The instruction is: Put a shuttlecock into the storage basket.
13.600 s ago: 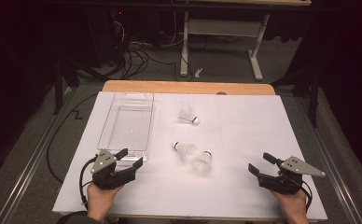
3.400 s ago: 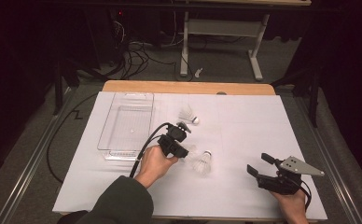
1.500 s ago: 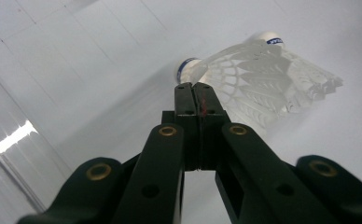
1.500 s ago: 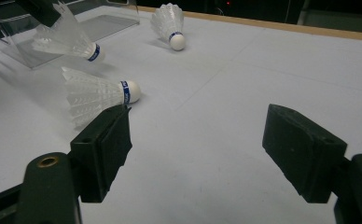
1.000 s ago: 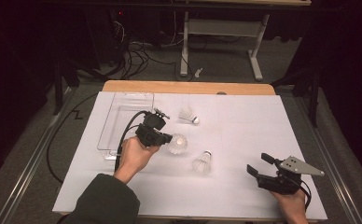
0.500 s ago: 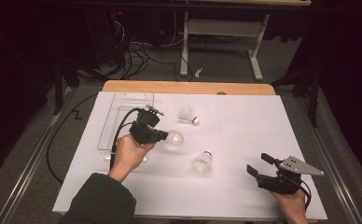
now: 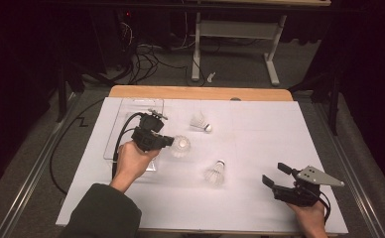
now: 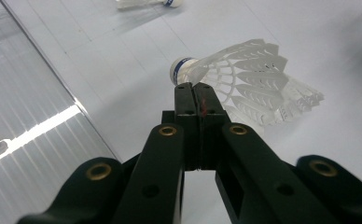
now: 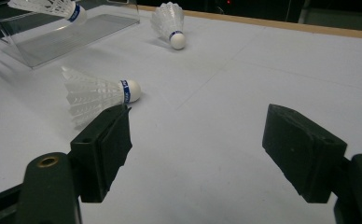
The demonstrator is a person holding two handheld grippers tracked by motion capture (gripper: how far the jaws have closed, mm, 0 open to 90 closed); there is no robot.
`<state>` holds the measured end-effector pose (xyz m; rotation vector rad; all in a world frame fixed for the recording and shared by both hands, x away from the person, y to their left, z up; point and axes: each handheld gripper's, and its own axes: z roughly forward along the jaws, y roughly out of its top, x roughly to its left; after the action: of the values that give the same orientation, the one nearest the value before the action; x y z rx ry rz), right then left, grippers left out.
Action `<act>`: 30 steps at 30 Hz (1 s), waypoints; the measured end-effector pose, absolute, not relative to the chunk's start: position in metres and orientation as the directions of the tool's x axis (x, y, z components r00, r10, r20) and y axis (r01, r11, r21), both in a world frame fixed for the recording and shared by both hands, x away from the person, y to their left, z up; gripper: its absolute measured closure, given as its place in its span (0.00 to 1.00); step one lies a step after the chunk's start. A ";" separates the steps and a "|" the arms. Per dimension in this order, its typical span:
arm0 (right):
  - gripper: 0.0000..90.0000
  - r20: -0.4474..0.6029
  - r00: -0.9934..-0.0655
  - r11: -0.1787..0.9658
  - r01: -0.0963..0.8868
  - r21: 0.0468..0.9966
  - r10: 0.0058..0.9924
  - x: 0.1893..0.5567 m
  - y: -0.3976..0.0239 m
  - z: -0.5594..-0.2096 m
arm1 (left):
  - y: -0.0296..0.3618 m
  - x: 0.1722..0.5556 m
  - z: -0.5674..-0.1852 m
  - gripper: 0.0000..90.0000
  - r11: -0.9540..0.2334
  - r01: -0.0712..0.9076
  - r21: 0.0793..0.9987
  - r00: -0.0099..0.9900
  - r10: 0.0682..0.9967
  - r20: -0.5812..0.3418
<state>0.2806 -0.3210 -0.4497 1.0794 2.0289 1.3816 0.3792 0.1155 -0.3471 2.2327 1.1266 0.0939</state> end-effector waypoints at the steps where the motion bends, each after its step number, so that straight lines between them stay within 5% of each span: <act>1: 0.27 0.056 -0.590 0.190 0.347 0.918 0.806 0.281 -0.321 -0.450 | 0.117 0.379 -0.346 1.00 -0.434 0.702 0.564 0.629 0.749 -0.207; 30: 0.27 0.059 -0.587 0.186 0.349 0.918 0.807 0.281 -0.321 -0.450 | 0.158 0.387 -0.332 1.00 -0.364 0.724 0.586 0.562 0.804 -0.195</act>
<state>0.2806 -0.3213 -0.4497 1.0826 2.0260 1.3834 0.3869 0.1577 -0.3321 2.1633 1.2181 0.1639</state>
